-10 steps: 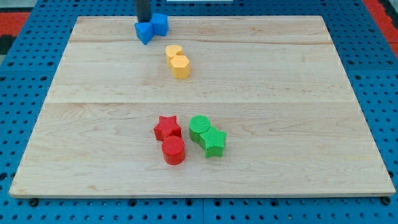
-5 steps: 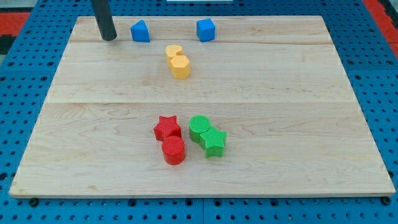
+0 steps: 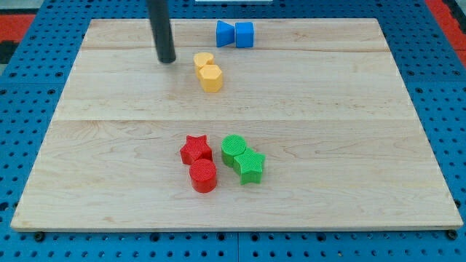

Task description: Move the blue blocks and yellow blocks to the top center of the board

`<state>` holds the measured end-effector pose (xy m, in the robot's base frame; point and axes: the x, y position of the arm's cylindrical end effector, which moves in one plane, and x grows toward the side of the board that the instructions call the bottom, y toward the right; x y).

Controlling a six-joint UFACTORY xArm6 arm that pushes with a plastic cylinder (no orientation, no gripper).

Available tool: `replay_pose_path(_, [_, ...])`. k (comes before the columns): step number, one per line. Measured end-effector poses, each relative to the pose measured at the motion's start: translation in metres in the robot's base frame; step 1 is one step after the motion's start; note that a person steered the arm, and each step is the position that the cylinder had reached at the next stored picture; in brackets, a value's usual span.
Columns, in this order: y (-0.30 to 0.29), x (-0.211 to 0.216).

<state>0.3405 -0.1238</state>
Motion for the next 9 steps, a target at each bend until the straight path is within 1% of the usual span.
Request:
replay_pose_path(1, [0.028, 0.043])
replay_pose_path(2, [0.106, 0.037])
replay_pose_path(3, [0.133, 0.007])
replay_pose_path(4, [0.14, -0.023])
replay_pose_path(5, [0.15, 0.024])
replay_pose_path(6, [0.076, 0.021])
replay_pose_path(7, [0.043, 0.012])
replay_pose_path(8, [0.081, 0.002])
replay_pose_path(9, [0.124, -0.017])
